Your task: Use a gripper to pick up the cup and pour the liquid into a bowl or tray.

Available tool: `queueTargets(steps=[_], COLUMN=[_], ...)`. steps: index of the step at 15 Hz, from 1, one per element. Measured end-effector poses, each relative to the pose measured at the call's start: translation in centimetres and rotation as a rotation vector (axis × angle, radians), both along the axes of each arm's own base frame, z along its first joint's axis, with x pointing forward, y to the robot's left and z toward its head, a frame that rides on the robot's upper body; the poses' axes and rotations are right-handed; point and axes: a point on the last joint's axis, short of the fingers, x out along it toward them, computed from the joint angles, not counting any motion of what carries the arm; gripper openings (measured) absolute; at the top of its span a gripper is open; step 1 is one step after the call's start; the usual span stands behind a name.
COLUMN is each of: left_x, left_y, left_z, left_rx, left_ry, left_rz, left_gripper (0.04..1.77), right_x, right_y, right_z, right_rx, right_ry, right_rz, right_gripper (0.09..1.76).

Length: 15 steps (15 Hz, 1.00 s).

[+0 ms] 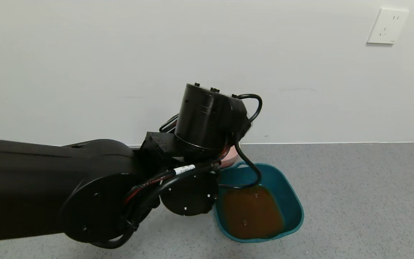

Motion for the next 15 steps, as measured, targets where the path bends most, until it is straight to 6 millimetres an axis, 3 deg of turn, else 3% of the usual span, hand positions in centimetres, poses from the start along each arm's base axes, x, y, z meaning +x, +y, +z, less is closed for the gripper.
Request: queueTargets(steps=[5, 9, 15], left_x=[-0.5, 0.4, 0.2], left_y=[3.4, 7.7, 12.9], left_z=[-0.2, -1.0, -2.3], left_rx=[-0.320, -0.568, -0.783], left_ry=[-0.029, -0.016, 0.040], left_rz=[0.108, 0.195, 0.182], left_gripper=[1.32, 1.32, 1.32], right_x=[0.0, 0.0, 0.0], right_y=[0.0, 0.0, 0.0], right_z=[0.0, 0.0, 0.0], right_rx=[0.000, 0.000, 0.000], right_ry=[0.000, -0.001, -0.001], right_rz=[0.000, 0.000, 0.000], right_gripper=[1.71, 1.71, 1.71])
